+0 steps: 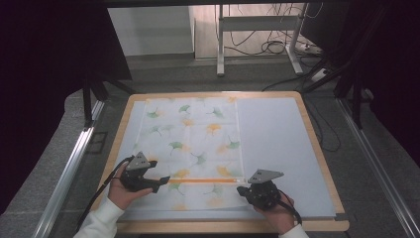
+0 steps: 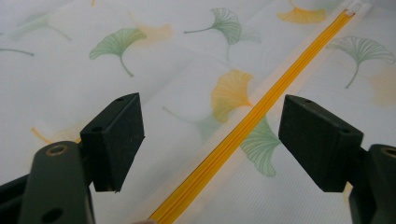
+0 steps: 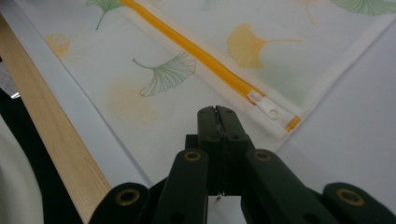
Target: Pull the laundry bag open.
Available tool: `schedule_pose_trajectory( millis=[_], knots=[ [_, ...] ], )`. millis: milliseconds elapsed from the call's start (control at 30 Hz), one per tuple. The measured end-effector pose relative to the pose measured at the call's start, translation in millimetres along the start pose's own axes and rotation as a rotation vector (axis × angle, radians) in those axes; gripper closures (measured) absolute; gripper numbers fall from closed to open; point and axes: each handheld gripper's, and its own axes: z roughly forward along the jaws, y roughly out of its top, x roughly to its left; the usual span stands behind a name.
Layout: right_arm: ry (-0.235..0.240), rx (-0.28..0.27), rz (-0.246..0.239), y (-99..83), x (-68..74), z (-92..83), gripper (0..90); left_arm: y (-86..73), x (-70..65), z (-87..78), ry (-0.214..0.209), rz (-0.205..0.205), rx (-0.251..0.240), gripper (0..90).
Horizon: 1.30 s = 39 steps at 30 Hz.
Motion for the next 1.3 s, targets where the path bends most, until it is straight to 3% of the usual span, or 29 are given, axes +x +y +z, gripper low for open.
schedule_pose_trajectory(
  millis=[600,700,900,1300],
  knots=[
    [-0.002,0.036,-0.002,2.0,-1.1,10.6,88.9,20.6,-14.9,17.7,-0.039,0.034,0.000,22.5],
    [-0.001,0.039,-0.001,2.0,-1.8,12.0,88.9,24.7,-21.0,21.8,-0.038,0.042,-0.017,23.5],
    [0.007,0.054,0.002,2.2,-2.1,14.5,88.9,30.2,-29.6,30.2,-0.062,0.055,-0.002,23.5],
    [0.030,0.071,-0.013,2.1,-0.4,16.2,88.6,42.4,-46.5,49.0,-0.105,0.043,0.020,24.0]
  ],
)
